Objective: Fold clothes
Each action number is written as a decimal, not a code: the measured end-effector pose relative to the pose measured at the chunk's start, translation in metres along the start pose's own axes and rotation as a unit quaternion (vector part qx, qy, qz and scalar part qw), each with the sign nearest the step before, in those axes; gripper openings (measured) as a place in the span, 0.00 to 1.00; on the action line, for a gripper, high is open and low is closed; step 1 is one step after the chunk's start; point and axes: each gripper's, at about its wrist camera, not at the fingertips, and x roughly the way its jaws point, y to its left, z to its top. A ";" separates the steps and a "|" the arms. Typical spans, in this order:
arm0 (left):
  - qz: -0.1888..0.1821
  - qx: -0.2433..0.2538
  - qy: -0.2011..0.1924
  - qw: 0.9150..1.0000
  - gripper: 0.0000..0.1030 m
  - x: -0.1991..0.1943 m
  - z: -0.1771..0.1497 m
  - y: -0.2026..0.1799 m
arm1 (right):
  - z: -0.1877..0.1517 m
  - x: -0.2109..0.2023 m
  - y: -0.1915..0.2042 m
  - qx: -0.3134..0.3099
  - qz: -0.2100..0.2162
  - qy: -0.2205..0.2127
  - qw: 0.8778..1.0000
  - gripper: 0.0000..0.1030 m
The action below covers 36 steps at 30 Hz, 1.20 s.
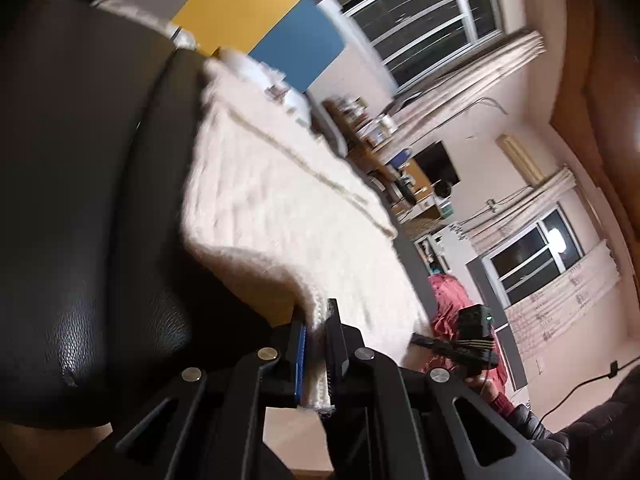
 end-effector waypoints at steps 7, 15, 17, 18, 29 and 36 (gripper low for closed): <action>0.011 -0.012 0.017 1.000 0.06 0.003 -0.006 0.008 | 0.004 0.003 0.006 0.014 -0.025 0.002 1.000 0.16; 0.025 -0.019 0.031 0.999 0.07 0.007 -0.008 0.013 | 0.004 0.010 0.005 0.060 0.030 0.009 0.998 0.50; 0.023 -0.022 0.032 0.999 0.07 0.007 -0.008 0.014 | 0.006 0.015 0.013 0.044 0.007 0.008 0.999 0.44; 0.023 -0.024 0.032 0.999 0.07 0.007 -0.009 0.015 | 0.007 0.016 0.016 0.039 -0.002 0.009 0.999 0.44; 0.033 -0.017 0.036 0.999 0.09 0.008 -0.010 0.016 | 0.015 0.022 0.035 0.006 -0.051 0.025 0.998 0.48; 0.050 0.033 0.021 0.998 0.05 0.000 -0.008 0.000 | 0.019 0.015 0.054 -0.039 -0.116 0.020 0.992 0.08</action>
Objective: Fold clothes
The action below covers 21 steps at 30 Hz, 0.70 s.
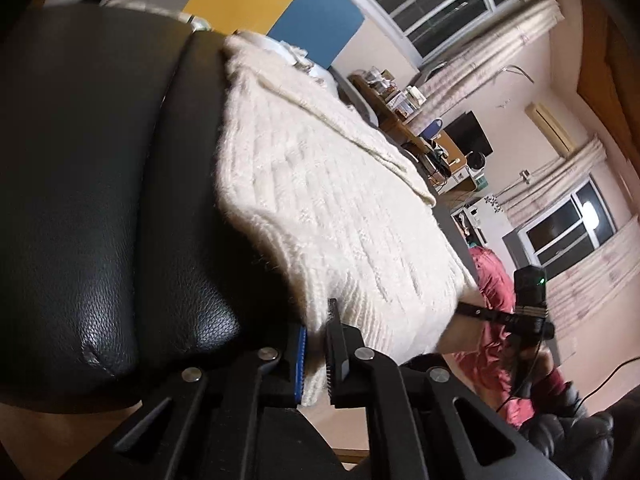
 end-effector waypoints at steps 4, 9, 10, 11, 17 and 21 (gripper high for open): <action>-0.035 -0.008 -0.032 0.999 0.05 -0.014 0.008 -0.004 | 0.005 -0.018 0.007 -0.016 0.052 -0.033 0.998 0.08; -0.094 -0.025 -0.066 0.993 0.05 -0.029 0.023 -0.009 | 0.022 -0.035 0.000 -0.012 0.100 -0.077 0.992 0.08; -0.104 -0.025 -0.073 0.992 0.05 -0.031 0.030 -0.012 | 0.025 -0.037 -0.003 -0.010 0.107 -0.083 0.991 0.08; -0.114 -0.026 -0.080 0.990 0.05 -0.034 0.037 -0.015 | 0.029 -0.037 0.000 -0.008 0.114 -0.089 0.989 0.08; -0.154 -0.003 -0.114 0.981 0.05 -0.035 0.093 -0.036 | 0.061 -0.051 0.006 -0.002 0.145 -0.133 0.981 0.08; -0.153 0.015 -0.131 0.979 0.05 -0.025 0.140 -0.048 | 0.095 -0.064 -0.002 0.010 0.166 -0.166 0.972 0.08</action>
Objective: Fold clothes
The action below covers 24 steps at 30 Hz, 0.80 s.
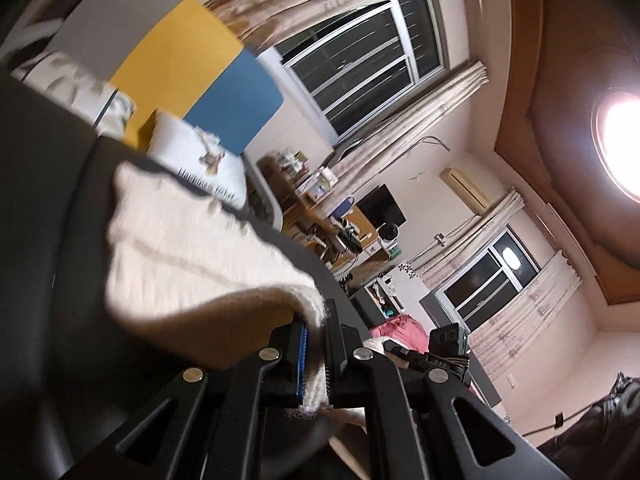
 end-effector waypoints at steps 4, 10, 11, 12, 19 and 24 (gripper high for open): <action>0.015 0.002 -0.008 1.000 0.05 0.030 0.039 0.013 | 0.037 0.011 -0.015 0.021 0.001 -0.023 1.000 0.08; 0.039 -0.001 -0.004 0.999 0.05 0.076 0.078 0.040 | 0.083 0.039 -0.045 0.057 -0.013 -0.026 0.998 0.08; 0.042 -0.005 -0.003 0.999 0.05 0.082 0.082 0.049 | 0.089 0.046 -0.052 0.063 -0.020 -0.021 0.998 0.08; 0.048 -0.010 -0.003 0.999 0.05 0.089 0.086 0.057 | 0.094 0.053 -0.058 0.069 -0.027 -0.017 0.997 0.08; 0.082 -0.026 0.002 0.996 0.05 0.125 0.107 0.099 | 0.123 0.097 -0.090 0.082 -0.068 0.011 0.994 0.08; 0.063 -0.007 -0.025 0.998 0.05 0.119 0.115 0.096 | 0.134 0.103 -0.094 0.085 -0.064 0.009 0.994 0.08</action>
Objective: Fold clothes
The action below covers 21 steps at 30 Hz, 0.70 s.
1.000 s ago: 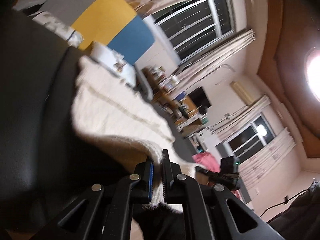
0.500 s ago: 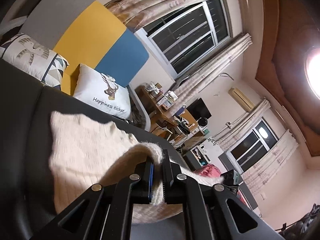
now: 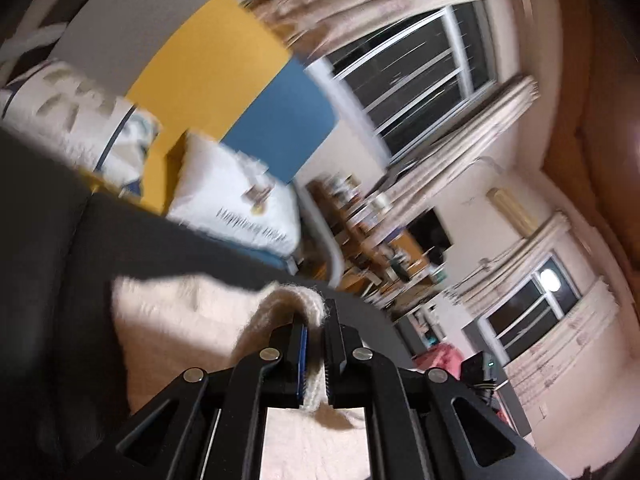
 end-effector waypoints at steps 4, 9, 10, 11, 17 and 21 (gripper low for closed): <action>0.029 -0.009 0.033 0.999 0.05 0.026 0.008 0.013 | 0.012 0.000 -0.007 0.019 0.012 -0.008 1.000 0.12; 0.084 -0.081 0.080 0.990 0.11 0.059 0.003 0.056 | 0.017 0.031 -0.035 0.094 0.015 0.037 0.995 0.60; 0.096 -0.081 0.079 0.989 0.12 0.057 0.001 0.059 | 0.015 0.033 -0.036 0.095 0.014 0.042 0.995 0.62; 0.098 -0.079 0.078 0.989 0.12 0.055 0.000 0.060 | 0.014 0.033 -0.036 0.092 0.019 0.049 0.994 0.64; 0.129 -0.018 0.077 0.989 0.17 0.036 -0.009 0.047 | 0.001 0.002 -0.015 0.018 -0.016 0.054 0.998 0.84; 0.136 0.009 0.070 0.988 0.18 0.025 -0.018 0.041 | -0.029 -0.020 0.024 -0.094 -0.001 0.073 0.993 0.84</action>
